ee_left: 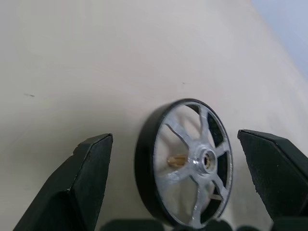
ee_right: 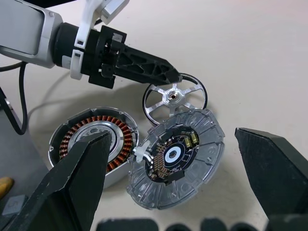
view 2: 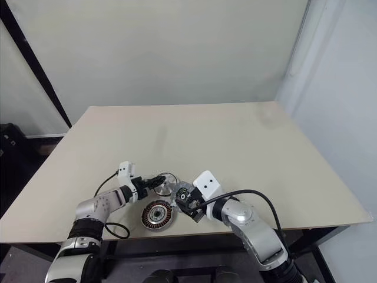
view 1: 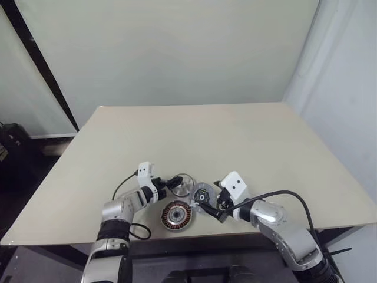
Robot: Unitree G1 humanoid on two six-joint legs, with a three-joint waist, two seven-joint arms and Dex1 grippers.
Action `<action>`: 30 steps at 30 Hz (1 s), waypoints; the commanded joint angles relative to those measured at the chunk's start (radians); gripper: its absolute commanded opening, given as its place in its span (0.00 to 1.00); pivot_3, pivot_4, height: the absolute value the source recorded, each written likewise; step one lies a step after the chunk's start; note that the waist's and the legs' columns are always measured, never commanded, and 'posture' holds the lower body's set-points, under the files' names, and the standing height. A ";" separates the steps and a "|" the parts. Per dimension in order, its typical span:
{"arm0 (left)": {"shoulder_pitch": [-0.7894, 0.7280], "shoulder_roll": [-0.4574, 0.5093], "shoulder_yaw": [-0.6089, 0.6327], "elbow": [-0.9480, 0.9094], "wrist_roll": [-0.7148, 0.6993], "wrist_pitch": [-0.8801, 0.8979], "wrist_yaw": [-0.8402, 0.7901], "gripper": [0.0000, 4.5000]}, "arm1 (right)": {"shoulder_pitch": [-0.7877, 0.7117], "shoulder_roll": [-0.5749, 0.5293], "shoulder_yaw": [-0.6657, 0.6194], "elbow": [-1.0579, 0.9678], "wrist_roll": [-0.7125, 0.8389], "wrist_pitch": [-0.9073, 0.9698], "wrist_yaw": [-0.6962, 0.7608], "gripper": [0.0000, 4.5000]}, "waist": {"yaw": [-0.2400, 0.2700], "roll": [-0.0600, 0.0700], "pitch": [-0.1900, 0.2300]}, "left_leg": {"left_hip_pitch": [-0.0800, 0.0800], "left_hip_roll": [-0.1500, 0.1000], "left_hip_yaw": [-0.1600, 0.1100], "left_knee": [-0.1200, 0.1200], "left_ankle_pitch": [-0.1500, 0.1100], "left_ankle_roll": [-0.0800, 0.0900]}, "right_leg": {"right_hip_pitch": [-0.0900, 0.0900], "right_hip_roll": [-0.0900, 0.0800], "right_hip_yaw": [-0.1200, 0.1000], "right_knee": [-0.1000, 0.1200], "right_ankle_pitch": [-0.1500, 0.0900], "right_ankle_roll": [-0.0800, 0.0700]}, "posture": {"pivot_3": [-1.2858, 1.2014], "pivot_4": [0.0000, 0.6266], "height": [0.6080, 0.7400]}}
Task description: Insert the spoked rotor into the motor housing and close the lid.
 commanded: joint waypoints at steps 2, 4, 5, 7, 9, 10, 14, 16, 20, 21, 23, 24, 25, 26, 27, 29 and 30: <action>-0.031 0.014 0.001 -0.030 -0.016 0.041 -0.007 0.99 | -0.008 0.001 -0.006 -0.027 -0.005 -0.018 -0.005 1.00 | 0.000 0.000 0.000 | 0.000 0.000 0.000 0.000 0.000 0.000 | 0.000 0.000 0.000 0.000 0.000 0.000 | 0.52 0.00 1.00; -0.024 0.014 0.012 -0.043 -0.025 0.064 0.003 0.95 | -0.005 0.001 -0.005 -0.028 -0.005 -0.018 -0.006 1.00 | 0.000 0.000 0.000 | 0.000 0.000 0.000 0.000 0.000 0.000 | 0.000 0.000 0.000 0.000 0.000 0.000 | 0.52 0.00 1.00; -0.019 0.016 0.013 -0.049 -0.028 0.071 0.001 0.91 | -0.004 0.001 -0.005 -0.027 -0.005 -0.018 -0.006 1.00 | 0.000 0.000 0.000 | 0.000 0.000 0.000 0.000 0.000 0.000 | 0.000 0.000 0.000 0.000 0.000 0.000 | 0.52 0.00 1.00; -0.014 0.014 0.018 -0.059 -0.031 0.080 0.001 0.80 | -0.005 0.002 -0.005 -0.024 -0.005 -0.019 -0.005 1.00 | 0.000 0.000 0.000 | 0.000 0.000 0.000 0.000 0.000 0.000 | 0.000 0.000 0.000 0.000 0.000 0.000 | 0.52 0.00 1.00; -0.010 0.009 0.026 -0.065 -0.035 0.082 0.005 0.64 | -0.007 0.003 -0.004 -0.021 -0.004 -0.019 -0.004 1.00 | 0.000 0.000 0.000 | 0.000 0.000 0.000 0.000 0.000 0.000 | 0.000 0.000 0.000 0.000 0.000 0.000 | 0.52 0.00 1.00; -0.009 0.005 0.031 -0.068 -0.039 0.084 0.005 0.57 | -0.007 0.003 -0.004 -0.020 -0.004 -0.019 -0.004 1.00 | 0.000 0.000 0.000 | 0.000 0.000 0.000 0.000 0.000 0.000 | 0.000 0.000 0.000 0.000 0.000 0.000 | 0.52 0.00 1.00; 0.004 -0.002 0.035 -0.091 -0.051 0.093 -0.001 0.24 | -0.009 0.002 -0.003 -0.018 -0.003 -0.018 -0.002 1.00 | 0.000 0.000 0.000 | 0.000 0.000 0.000 0.000 0.000 0.000 | 0.000 0.000 0.000 0.000 0.000 0.000 | 0.52 0.00 1.00; 0.008 -0.003 0.035 -0.095 -0.055 0.093 0.008 0.09 | -0.009 0.002 -0.003 -0.017 -0.003 -0.018 -0.001 1.00 | 0.000 0.000 0.000 | 0.000 0.000 -0.001 0.000 0.000 0.000 | 0.000 0.000 0.000 0.000 0.000 0.000 | 0.52 0.00 1.00; 0.014 -0.003 0.034 -0.102 -0.058 0.093 0.014 0.07 | -0.008 0.002 -0.003 -0.017 -0.003 -0.018 -0.001 1.00 | 0.000 0.000 0.000 | 0.000 0.000 0.000 0.000 0.000 0.000 | 0.000 0.000 0.000 0.000 0.000 0.000 | 0.52 0.00 1.00; 0.015 -0.002 0.034 -0.105 -0.059 0.094 0.013 0.07 | -0.008 0.002 -0.003 -0.017 -0.003 -0.018 -0.001 1.00 | 0.000 0.000 0.000 | 0.000 0.000 0.000 0.000 0.000 0.000 | 0.000 0.000 0.000 0.000 0.000 0.000 | 0.52 0.00 1.00; 0.020 0.000 0.041 -0.123 -0.070 0.106 0.013 0.07 | -0.008 0.002 -0.002 -0.016 -0.004 -0.019 -0.001 1.00 | 0.000 0.000 0.000 | 0.000 0.000 0.000 0.000 0.000 0.000 | 0.000 0.000 0.000 0.000 0.000 0.000 | 0.52 0.00 1.00; 0.023 0.001 0.050 -0.140 -0.083 0.118 0.014 0.07 | -0.008 0.001 -0.001 -0.015 -0.006 -0.019 -0.002 1.00 | 0.000 0.000 0.000 | 0.000 0.000 0.000 0.000 0.000 0.000 | 0.000 0.000 0.000 0.000 0.000 0.000 | 0.52 0.00 1.00; 0.026 0.003 0.064 -0.163 -0.103 0.137 0.016 0.07 | -0.009 -0.001 0.001 -0.015 -0.009 -0.019 -0.002 1.00 | 0.000 -0.001 0.000 | 0.000 0.000 0.000 0.000 0.000 0.000 | 0.000 0.000 0.000 0.000 0.000 0.000 | 0.52 0.00 1.00; 0.031 0.007 0.076 -0.189 -0.124 0.162 0.017 0.07 | -0.007 -0.002 0.003 -0.015 -0.011 -0.021 -0.003 1.00 | 0.000 -0.001 0.000 | 0.000 0.000 0.000 0.000 0.000 0.000 | 0.000 0.000 0.000 0.000 0.000 0.000 | 0.52 0.00 1.00; 0.037 0.013 0.089 -0.216 -0.146 0.188 0.018 0.07 | -0.006 -0.003 0.004 -0.015 -0.012 -0.022 -0.004 1.00 | -0.001 -0.001 0.000 | 0.000 0.000 0.000 0.000 0.000 0.000 | 0.000 0.000 0.000 0.000 0.000 0.000 | 0.52 0.00 1.00; 0.049 0.027 0.120 -0.266 -0.192 0.243 0.022 0.07 | -0.002 -0.005 0.004 -0.014 -0.015 -0.024 -0.003 1.00 | 0.000 -0.002 0.001 | 0.000 0.000 0.000 -0.001 0.000 0.000 | -0.001 0.000 0.000 0.000 0.000 0.000 | 0.52 0.00 1.00; 0.057 0.039 0.144 -0.293 -0.227 0.286 0.019 0.07 | 0.001 -0.006 0.004 -0.013 -0.016 -0.026 -0.002 1.00 | -0.001 -0.002 0.002 | 0.000 0.000 0.000 -0.002 0.000 0.000 | -0.001 0.000 0.000 0.000 0.000 0.000 | 0.52 0.00 1.00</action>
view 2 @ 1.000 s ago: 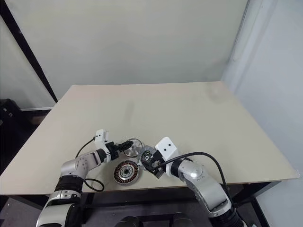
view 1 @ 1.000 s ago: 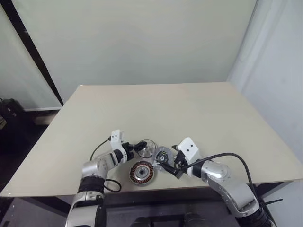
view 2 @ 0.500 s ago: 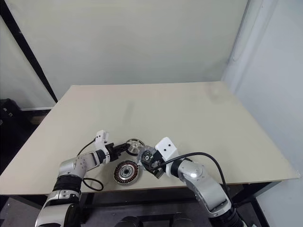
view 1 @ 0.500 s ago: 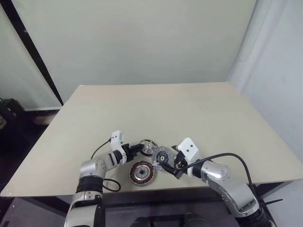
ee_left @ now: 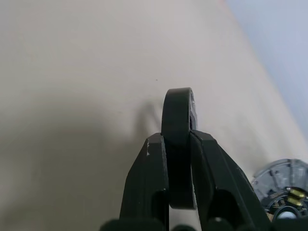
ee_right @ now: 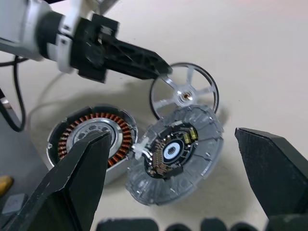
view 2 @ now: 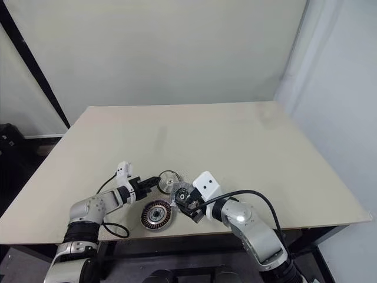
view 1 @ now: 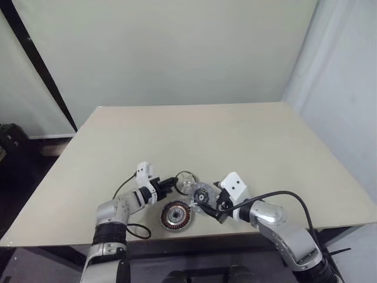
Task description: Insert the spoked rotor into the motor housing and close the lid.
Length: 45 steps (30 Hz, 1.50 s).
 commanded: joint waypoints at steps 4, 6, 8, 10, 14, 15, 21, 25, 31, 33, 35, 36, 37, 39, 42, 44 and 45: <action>0.030 0.061 0.151 -0.201 -0.209 0.202 0.015 0.07 | 0.004 -0.004 -0.001 -0.009 -0.010 -0.032 0.003 1.00 | 0.000 -0.001 0.001 | 0.000 0.000 0.000 -0.002 0.000 0.000 | -0.001 0.000 0.000 0.000 0.000 0.000 | 0.52 0.00 1.00; 0.046 0.066 0.212 -0.234 -0.276 0.267 0.042 0.07 | 0.004 -0.004 0.002 -0.001 -0.012 -0.037 0.005 1.00 | 0.000 -0.002 0.001 | 0.000 0.000 0.000 -0.002 0.000 -0.001 | -0.001 0.000 0.000 0.000 0.000 0.000 | 0.52 0.00 1.00; 0.065 0.070 0.270 -0.259 -0.344 0.333 0.063 0.07 | 0.004 -0.005 0.005 0.008 -0.014 -0.042 0.008 1.00 | 0.000 -0.002 0.001 | 0.000 0.000 0.000 -0.002 0.000 -0.001 | -0.001 0.000 0.000 -0.001 0.000 0.000 | 0.52 0.00 1.00; 0.081 0.070 0.311 -0.273 -0.392 0.370 0.082 0.07 | 0.006 -0.008 0.009 0.014 -0.016 -0.046 0.010 1.00 | 0.000 -0.002 0.002 | 0.000 0.000 0.000 -0.002 -0.001 -0.001 | -0.001 0.000 0.000 -0.001 0.000 0.000 | 0.52 0.00 1.00; 0.133 0.079 0.347 -0.309 -0.457 0.444 0.117 0.07 | 0.008 -0.018 0.015 0.016 -0.014 -0.049 0.020 1.00 | 0.000 -0.002 0.002 | 0.000 0.000 0.000 -0.002 -0.001 -0.002 | -0.001 0.000 0.000 -0.001 0.000 0.000 | 0.52 0.00 1.00; 0.149 0.080 0.350 -0.320 -0.470 0.460 0.125 0.07 | 0.010 -0.021 0.016 0.014 -0.012 -0.051 0.025 1.00 | 0.000 -0.002 0.002 | 0.000 0.000 0.000 -0.002 -0.002 -0.003 | -0.001 0.000 0.000 -0.001 0.000 0.000 | 0.52 0.00 1.00; 0.223 0.066 0.348 -0.373 -0.527 0.514 0.168 0.07 | 0.032 -0.066 0.001 -0.024 -0.010 -0.079 0.057 1.00 | 0.000 -0.002 0.002 | 0.000 0.000 0.000 -0.002 -0.003 -0.005 | -0.001 -0.001 0.000 -0.001 0.000 0.000 | 0.52 0.00 1.00; 0.246 0.051 0.339 -0.382 -0.551 0.522 0.189 0.07 | 0.061 -0.108 -0.027 -0.073 -0.004 -0.091 0.067 1.00 | 0.000 -0.002 0.002 | 0.001 0.000 0.000 -0.001 -0.004 -0.006 | -0.001 -0.001 0.000 -0.001 0.000 0.000 | 0.52 0.00 1.00; 0.264 0.052 0.319 -0.379 -0.572 0.543 0.208 0.07 | 0.124 -0.169 -0.049 -0.166 0.034 -0.086 0.115 1.00 | 0.000 -0.003 0.002 | 0.000 0.000 0.000 -0.002 -0.004 -0.007 | -0.001 -0.001 0.000 -0.002 0.000 0.000 | 0.52 0.00 1.00; 0.271 0.054 0.312 -0.374 -0.569 0.548 0.210 0.07 | 0.141 -0.183 -0.046 -0.189 0.050 -0.074 0.130 1.00 | 0.000 -0.003 0.002 | 0.000 0.000 0.000 -0.002 -0.004 -0.007 | -0.001 -0.001 0.000 -0.002 0.000 0.000 | 0.52 0.00 1.00; 0.280 0.055 0.302 -0.367 -0.562 0.555 0.211 0.07 | 0.155 -0.188 -0.040 -0.201 0.054 -0.067 0.137 1.00 | 0.000 -0.003 0.003 | 0.000 0.001 0.000 -0.002 -0.005 -0.008 | -0.001 -0.001 0.000 -0.002 0.000 -0.001 | 0.52 0.00 1.00; 0.283 0.055 0.299 -0.365 -0.560 0.556 0.211 0.07 | 0.158 -0.189 -0.039 -0.204 0.055 -0.065 0.137 1.00 | 0.000 -0.003 0.003 | 0.000 0.001 0.001 -0.002 -0.005 -0.008 | -0.001 -0.001 0.000 -0.002 0.000 -0.001 | 0.52 0.00 1.00; 0.288 0.056 0.292 -0.364 -0.559 0.561 0.211 0.07 | 0.161 -0.189 -0.037 -0.204 0.053 -0.063 0.134 1.00 | 0.000 -0.003 0.003 | 0.000 0.001 0.001 -0.001 -0.005 -0.008 | -0.001 -0.001 0.000 -0.002 0.000 -0.001 | 0.52 0.00 1.00; 0.298 0.059 0.281 -0.368 -0.559 0.569 0.209 0.07 | 0.162 -0.189 -0.035 -0.202 0.047 -0.060 0.128 1.00 | 0.000 -0.003 0.003 | 0.000 0.001 0.001 -0.001 -0.005 -0.008 | -0.001 -0.002 0.000 -0.002 0.000 -0.001 | 0.52 0.00 1.00; 0.314 0.066 0.271 -0.376 -0.560 0.573 0.207 0.07 | 0.163 -0.189 -0.032 -0.200 0.040 -0.060 0.121 1.00 | 0.000 -0.004 0.004 | 0.000 0.001 0.001 0.000 -0.005 -0.008 | -0.002 -0.002 -0.001 -0.003 -0.001 -0.001 | 0.52 0.00 1.00; 0.322 0.072 0.270 -0.377 -0.558 0.574 0.205 0.07 | 0.162 -0.188 -0.030 -0.198 0.038 -0.060 0.118 1.00 | 0.000 -0.003 0.004 | 0.000 0.001 0.001 0.000 -0.005 -0.008 | -0.002 -0.003 -0.001 -0.004 -0.001 -0.001 | 0.52 0.00 1.00; 0.325 0.076 0.272 -0.378 -0.559 0.575 0.205 0.07 | 0.162 -0.188 -0.029 -0.196 0.037 -0.061 0.117 1.00 | 0.000 -0.003 0.004 | 0.000 0.001 0.001 0.000 -0.005 -0.008 | -0.002 -0.003 -0.002 -0.005 -0.001 -0.001 | 0.52 0.00 1.00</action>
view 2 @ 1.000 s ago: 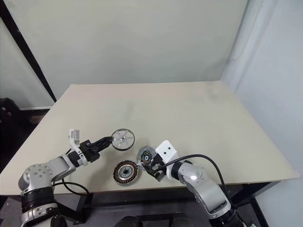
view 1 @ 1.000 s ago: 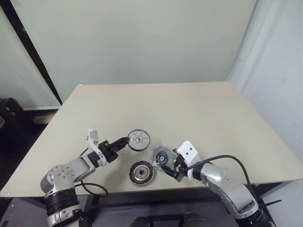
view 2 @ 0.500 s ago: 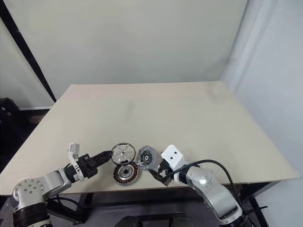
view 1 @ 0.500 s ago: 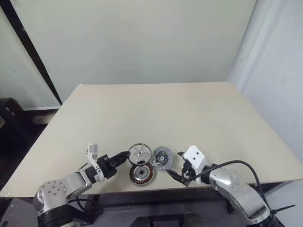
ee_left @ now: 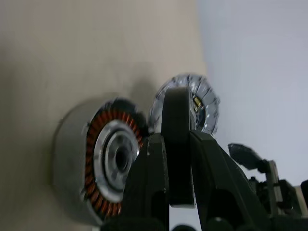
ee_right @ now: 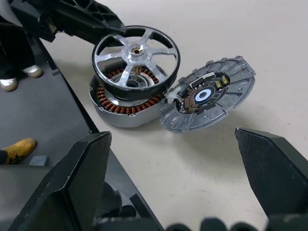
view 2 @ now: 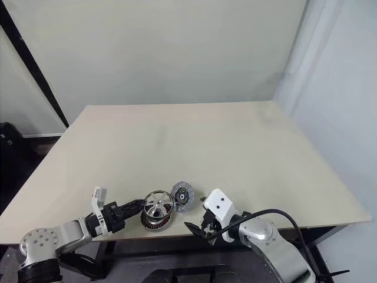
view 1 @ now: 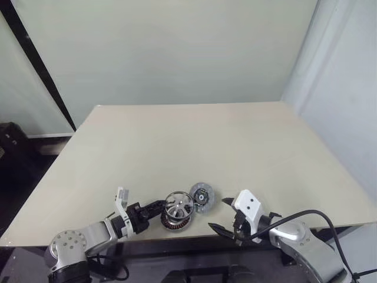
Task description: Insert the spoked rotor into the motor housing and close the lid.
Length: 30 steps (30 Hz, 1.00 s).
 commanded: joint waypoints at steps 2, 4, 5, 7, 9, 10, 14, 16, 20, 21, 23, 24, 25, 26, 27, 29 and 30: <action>0.004 0.026 0.000 -0.033 -0.024 0.004 -0.012 0.07 | -0.010 0.000 -0.002 -0.037 -0.005 -0.009 -0.011 1.00 | 0.000 0.000 0.000 | -0.001 0.000 0.000 0.000 0.000 0.000 | 0.000 0.000 0.000 -0.002 0.000 0.000 | 0.52 0.00 1.00; 0.008 0.033 -0.003 -0.036 -0.024 0.006 -0.011 0.07 | -0.010 0.000 0.000 -0.034 -0.006 -0.010 -0.013 1.00 | 0.000 0.000 0.000 | -0.001 0.001 0.000 -0.002 0.000 0.000 | 0.001 0.000 -0.001 -0.006 0.000 0.000 | 0.52 0.00 1.00; 0.010 0.036 -0.005 -0.037 -0.023 0.006 -0.011 0.07 | -0.011 0.000 0.002 -0.031 -0.007 -0.011 -0.014 1.00 | 0.000 0.000 0.000 | -0.001 0.002 0.000 -0.004 0.000 0.000 | 0.001 0.000 -0.002 -0.009 0.000 0.000 | 0.52 0.00 1.00; 0.014 0.038 -0.008 -0.036 -0.019 0.004 -0.010 0.07 | -0.015 0.002 0.004 -0.027 -0.009 -0.012 -0.016 1.00 | 0.001 0.000 0.000 | -0.002 0.001 0.000 -0.004 0.000 0.001 | 0.001 0.000 -0.001 -0.010 0.000 0.000 | 0.52 0.00 1.00; 0.015 0.037 -0.013 -0.037 -0.017 0.003 -0.009 0.07 | -0.017 0.003 0.005 -0.025 -0.010 -0.013 -0.018 1.00 | 0.001 0.000 0.000 | -0.002 0.000 0.000 -0.005 -0.001 0.002 | 0.001 0.000 -0.001 -0.011 0.000 0.000 | 0.52 0.00 1.00; 0.016 0.036 -0.016 -0.037 -0.017 0.002 -0.009 0.07 | -0.017 0.003 0.005 -0.025 -0.010 -0.013 -0.018 1.00 | 0.001 0.000 0.000 | -0.002 0.000 0.000 -0.005 -0.001 0.003 | 0.001 0.000 -0.001 -0.011 0.000 0.000 | 0.52 0.00 1.00; 0.011 0.030 -0.031 -0.036 -0.013 -0.008 -0.008 0.07 | -0.017 0.004 0.005 -0.023 -0.015 -0.014 -0.021 1.00 | 0.001 0.000 0.000 | -0.003 0.001 0.000 -0.007 -0.001 0.003 | 0.001 0.001 -0.001 -0.010 0.000 0.000 | 0.52 0.00 1.00; 0.010 0.030 -0.038 -0.035 -0.012 -0.011 -0.008 0.07 | -0.017 0.004 0.005 -0.023 -0.017 -0.013 -0.023 1.00 | 0.001 0.000 0.000 | -0.003 0.001 0.000 -0.007 -0.001 0.004 | 0.001 0.001 -0.001 -0.010 0.000 0.000 | 0.52 0.00 1.00; 0.011 0.040 -0.050 -0.026 -0.006 -0.016 -0.015 0.15 | -0.017 0.007 0.001 -0.022 -0.025 -0.014 -0.029 1.00 | 0.001 0.000 0.000 | -0.003 0.001 0.000 -0.006 -0.001 0.003 | 0.001 0.001 -0.001 -0.010 0.000 0.000 | 0.52 0.00 1.00; 0.012 0.043 -0.052 -0.024 -0.005 -0.017 -0.017 0.23 | -0.016 0.007 0.000 -0.022 -0.026 -0.014 -0.029 1.00 | 0.001 0.000 0.000 | -0.003 0.001 0.000 -0.006 -0.002 0.003 | 0.001 0.001 -0.001 -0.010 0.000 0.000 | 0.52 0.00 1.00; 0.014 0.051 -0.054 -0.020 -0.004 -0.020 -0.019 0.34 | -0.016 0.006 -0.001 -0.021 -0.028 -0.014 -0.031 1.00 | 0.001 0.000 0.000 | -0.003 0.001 0.000 -0.006 -0.002 0.003 | 0.001 0.001 -0.001 -0.010 0.000 0.000 | 0.52 0.00 1.00; 0.015 0.054 -0.054 -0.018 -0.004 -0.022 -0.021 0.42 | -0.016 0.006 -0.001 -0.020 -0.029 -0.015 -0.031 1.00 | 0.001 0.000 0.000 | -0.003 0.001 0.000 -0.006 -0.002 0.003 | 0.001 0.001 -0.001 -0.010 0.000 0.000 | 0.52 0.00 1.00; 0.016 0.057 -0.053 -0.018 -0.002 -0.026 -0.021 0.50 | -0.016 0.006 -0.001 -0.018 -0.029 -0.015 -0.031 1.00 | 0.001 0.000 0.000 | -0.003 0.001 0.000 -0.006 -0.002 0.003 | 0.001 0.001 -0.001 -0.010 0.000 0.000 | 0.52 0.00 1.00; 0.016 0.059 -0.053 -0.017 -0.001 -0.029 -0.020 0.57 | -0.016 0.007 0.000 -0.016 -0.030 -0.016 -0.031 1.00 | 0.001 0.000 0.000 | -0.003 0.001 0.000 -0.006 -0.002 0.003 | 0.001 0.001 -0.001 -0.010 0.000 0.000 | 0.52 0.00 1.00; 0.016 0.060 -0.051 -0.018 -0.001 -0.035 -0.018 0.65 | -0.017 0.007 0.001 -0.014 -0.031 -0.017 -0.031 1.00 | 0.001 0.000 0.000 | -0.002 0.001 0.000 -0.006 -0.002 0.003 | 0.002 0.001 -0.001 -0.010 0.000 0.000 | 0.52 0.00 1.00; 0.014 0.061 -0.045 -0.020 0.000 -0.044 -0.008 0.81 | -0.020 0.009 0.002 -0.011 -0.032 -0.017 -0.031 1.00 | 0.001 0.000 0.000 | -0.002 0.001 0.000 -0.006 -0.002 0.003 | 0.002 0.001 -0.001 -0.010 0.000 0.000 | 0.52 0.00 1.00; 0.011 0.063 -0.042 -0.020 -0.003 -0.044 -0.006 0.89 | -0.021 0.009 0.003 -0.009 -0.032 -0.018 -0.031 1.00 | 0.001 0.000 0.000 | -0.002 0.001 0.000 -0.006 -0.002 0.003 | 0.002 0.001 -0.001 -0.010 0.000 0.000 | 0.52 0.00 1.00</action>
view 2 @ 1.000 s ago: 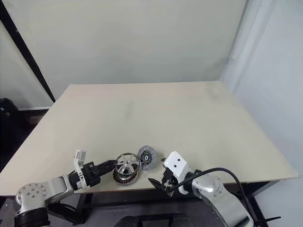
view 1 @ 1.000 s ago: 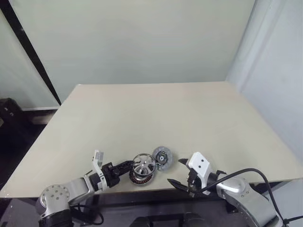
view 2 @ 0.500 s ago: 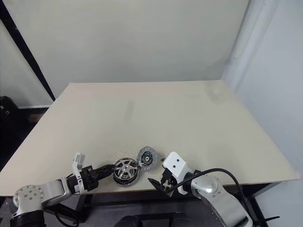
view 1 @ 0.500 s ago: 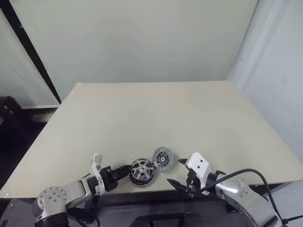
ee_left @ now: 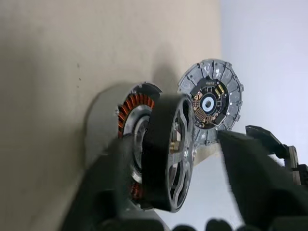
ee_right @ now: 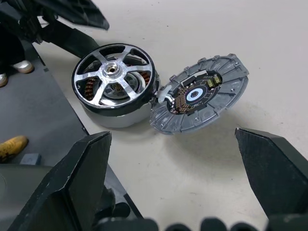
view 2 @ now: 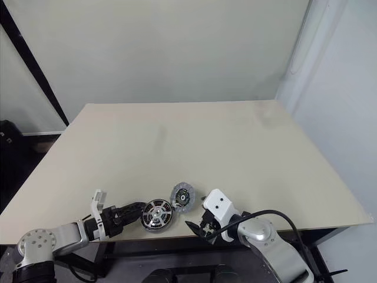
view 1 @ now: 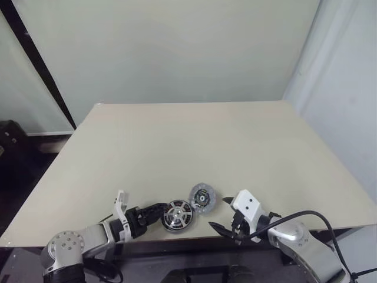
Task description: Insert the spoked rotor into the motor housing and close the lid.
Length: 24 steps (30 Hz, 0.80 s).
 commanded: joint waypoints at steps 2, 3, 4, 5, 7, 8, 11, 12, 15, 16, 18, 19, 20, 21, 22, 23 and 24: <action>-0.015 0.016 0.018 -0.027 -0.003 -0.024 0.011 0.99 | -0.020 0.005 -0.008 -0.012 -0.005 -0.019 -0.005 1.00 | 0.000 0.000 0.000 | 0.002 0.000 0.000 0.000 0.000 0.000 | 0.001 0.000 0.000 0.000 0.000 0.000 | 0.52 0.00 1.00; -0.019 0.019 0.020 -0.031 -0.003 -0.031 0.010 0.99 | -0.021 0.005 -0.008 -0.009 -0.005 -0.020 -0.004 1.00 | 0.000 0.000 0.000 | 0.002 0.000 0.000 0.000 0.000 0.000 | 0.001 0.000 0.000 0.000 0.000 0.000 | 0.52 0.00 1.00; -0.025 0.022 0.023 -0.035 -0.005 -0.036 0.009 0.99 | -0.022 0.005 -0.008 -0.008 -0.006 -0.021 -0.004 1.00 | 0.000 0.000 0.000 | 0.003 0.000 0.000 0.000 0.000 0.000 | 0.001 0.000 0.000 0.000 0.000 0.000 | 0.52 0.00 1.00; -0.031 0.026 0.024 -0.041 -0.008 -0.042 0.007 0.99 | -0.022 0.005 -0.008 -0.006 -0.006 -0.022 -0.003 1.00 | 0.000 0.000 0.000 | 0.003 0.001 0.000 0.000 0.000 0.000 | 0.001 0.000 0.000 0.000 0.000 0.000 | 0.52 0.00 1.00; -0.044 0.034 0.027 -0.055 -0.018 -0.053 0.004 0.99 | -0.024 0.005 -0.010 -0.003 -0.006 -0.025 -0.003 1.00 | 0.000 0.000 0.000 | 0.003 0.001 0.000 0.000 0.000 0.000 | 0.001 0.000 0.000 0.000 0.000 0.000 | 0.52 0.00 1.00; -0.052 0.038 0.029 -0.061 -0.023 -0.061 0.001 0.99 | -0.024 0.005 -0.014 -0.002 -0.003 -0.025 -0.002 1.00 | 0.000 0.000 0.000 | 0.003 0.001 0.001 0.000 0.000 0.000 | 0.001 0.000 0.000 0.000 0.000 0.000 | 0.52 0.00 1.00; -0.076 0.051 0.035 -0.074 -0.025 -0.090 -0.002 0.99 | -0.027 0.008 -0.044 -0.010 0.024 -0.013 0.004 1.00 | 0.000 0.000 0.000 | 0.003 0.000 0.000 0.000 0.000 0.000 | 0.001 0.000 0.000 0.000 0.000 0.000 | 0.52 0.00 1.00; -0.083 0.057 0.034 -0.080 -0.021 -0.104 -0.004 0.99 | -0.027 0.004 -0.055 -0.024 0.047 0.005 0.018 1.00 | 0.000 0.000 0.000 | 0.003 0.000 0.001 0.000 0.000 0.000 | 0.001 0.000 0.000 0.000 0.000 0.000 | 0.52 0.00 1.00; -0.093 0.065 0.019 -0.106 0.014 -0.180 -0.011 0.99 | -0.023 -0.026 -0.060 -0.076 0.119 0.084 0.074 1.00 | 0.000 0.000 0.000 | 0.002 0.000 0.001 0.000 0.000 0.001 | 0.002 0.000 0.001 0.000 0.000 0.000 | 0.52 0.00 1.00; -0.096 0.065 0.008 -0.119 0.040 -0.221 -0.009 0.99 | -0.022 -0.039 -0.049 -0.094 0.138 0.113 0.092 1.00 | 0.000 0.000 0.000 | 0.002 0.000 0.001 0.000 0.001 0.002 | 0.002 0.000 0.001 0.000 0.000 0.000 | 0.52 0.00 1.00; -0.104 0.060 -0.022 -0.137 0.111 -0.316 0.006 1.00 | -0.020 -0.043 -0.028 -0.113 0.173 0.162 0.107 0.91 | 0.000 0.000 0.000 | 0.002 0.000 0.001 -0.001 0.002 0.003 | 0.002 0.000 0.001 0.000 0.000 0.000 | 0.52 0.00 1.00; -0.109 0.052 -0.038 -0.142 0.155 -0.373 0.016 1.00 | -0.020 -0.035 -0.017 -0.116 0.185 0.183 0.102 0.87 | 0.000 0.000 0.000 | 0.002 0.000 0.000 -0.001 0.002 0.003 | 0.002 0.000 0.001 0.000 0.000 0.000 | 0.52 0.00 1.00; -0.113 0.046 -0.055 -0.144 0.195 -0.420 0.024 1.00 | -0.022 -0.024 -0.006 -0.114 0.189 0.195 0.092 0.79 | 0.000 0.000 0.000 | 0.002 0.000 0.000 -0.001 0.002 0.003 | 0.002 0.000 0.001 0.000 0.000 0.000 | 0.52 0.00 1.00; -0.114 0.042 -0.075 -0.146 0.233 -0.469 0.024 1.00 | -0.026 -0.009 0.006 -0.105 0.186 0.204 0.076 0.71 | 0.000 0.000 0.000 | 0.002 0.000 0.001 -0.001 0.002 0.003 | 0.002 0.001 0.001 0.001 0.000 0.000 | 0.52 0.00 1.00; -0.114 0.041 -0.102 -0.154 0.277 -0.512 0.029 1.00 | -0.030 0.013 0.018 -0.089 0.172 0.211 0.049 0.64 | 0.000 0.000 0.000 | 0.002 0.001 0.001 -0.001 0.001 0.003 | 0.002 0.001 0.001 0.001 0.000 0.000 | 0.52 0.00 1.00; -0.111 0.037 -0.128 -0.162 0.320 -0.564 0.030 1.00 | -0.036 0.034 0.030 -0.070 0.158 0.213 0.026 0.55 | 0.000 0.000 0.000 | 0.002 0.000 0.001 -0.001 0.001 0.002 | 0.002 0.001 0.001 0.000 0.000 0.000 | 0.52 0.00 1.00; -0.111 0.033 -0.151 -0.160 0.361 -0.605 0.038 1.00 | -0.040 0.061 0.036 -0.050 0.152 0.220 0.002 0.47 | 0.000 0.000 0.000 | 0.002 0.000 0.001 -0.001 0.001 0.002 | 0.002 0.001 0.001 0.000 0.000 0.000 | 0.52 0.00 1.00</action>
